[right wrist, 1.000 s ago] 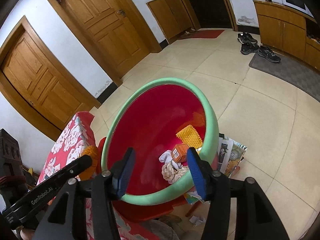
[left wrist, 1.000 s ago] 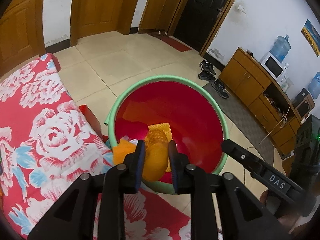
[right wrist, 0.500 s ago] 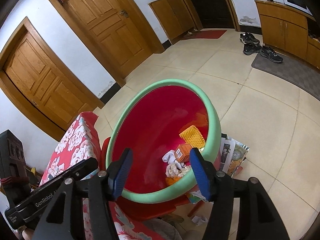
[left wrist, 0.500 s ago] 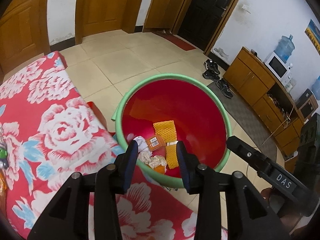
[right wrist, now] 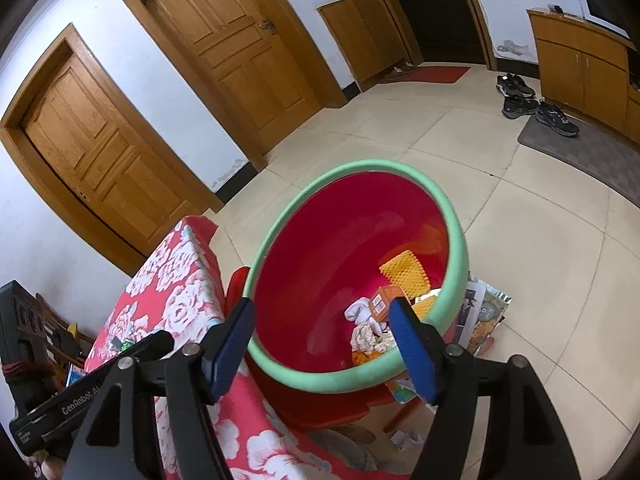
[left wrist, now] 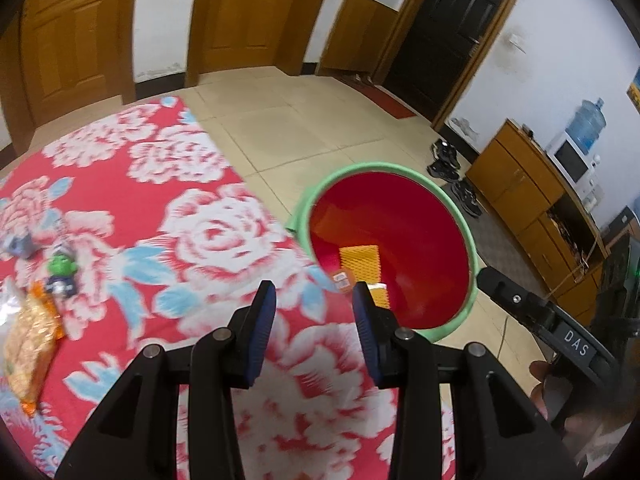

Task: Collect trash
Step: 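Move both grippers back over the table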

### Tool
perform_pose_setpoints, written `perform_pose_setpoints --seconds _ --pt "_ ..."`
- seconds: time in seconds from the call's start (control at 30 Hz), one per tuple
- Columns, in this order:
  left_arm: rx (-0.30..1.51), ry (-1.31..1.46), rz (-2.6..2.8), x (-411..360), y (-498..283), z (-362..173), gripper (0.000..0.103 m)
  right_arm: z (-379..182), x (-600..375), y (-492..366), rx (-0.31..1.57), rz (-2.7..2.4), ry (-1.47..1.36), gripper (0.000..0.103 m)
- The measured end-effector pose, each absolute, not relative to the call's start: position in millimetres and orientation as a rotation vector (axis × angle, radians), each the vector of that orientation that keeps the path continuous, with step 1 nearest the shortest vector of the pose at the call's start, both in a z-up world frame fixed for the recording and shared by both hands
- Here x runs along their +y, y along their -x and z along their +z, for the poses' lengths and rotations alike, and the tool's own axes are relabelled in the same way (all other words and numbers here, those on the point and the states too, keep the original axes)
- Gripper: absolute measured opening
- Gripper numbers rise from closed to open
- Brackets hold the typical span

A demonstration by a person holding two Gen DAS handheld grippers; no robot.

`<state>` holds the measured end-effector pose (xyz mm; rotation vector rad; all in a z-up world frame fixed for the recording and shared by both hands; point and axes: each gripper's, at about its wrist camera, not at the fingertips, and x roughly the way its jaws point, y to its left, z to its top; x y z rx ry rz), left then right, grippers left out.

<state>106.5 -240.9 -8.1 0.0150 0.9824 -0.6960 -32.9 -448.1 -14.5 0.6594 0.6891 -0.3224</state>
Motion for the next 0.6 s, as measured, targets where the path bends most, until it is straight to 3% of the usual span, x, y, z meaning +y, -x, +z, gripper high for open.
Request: perform_pose_setpoints --seconds 0.6 --pt "0.955 0.028 -0.484 -138 -137 5 0.039 -5 -407 20 0.730 -0.249 -0.595 0.072"
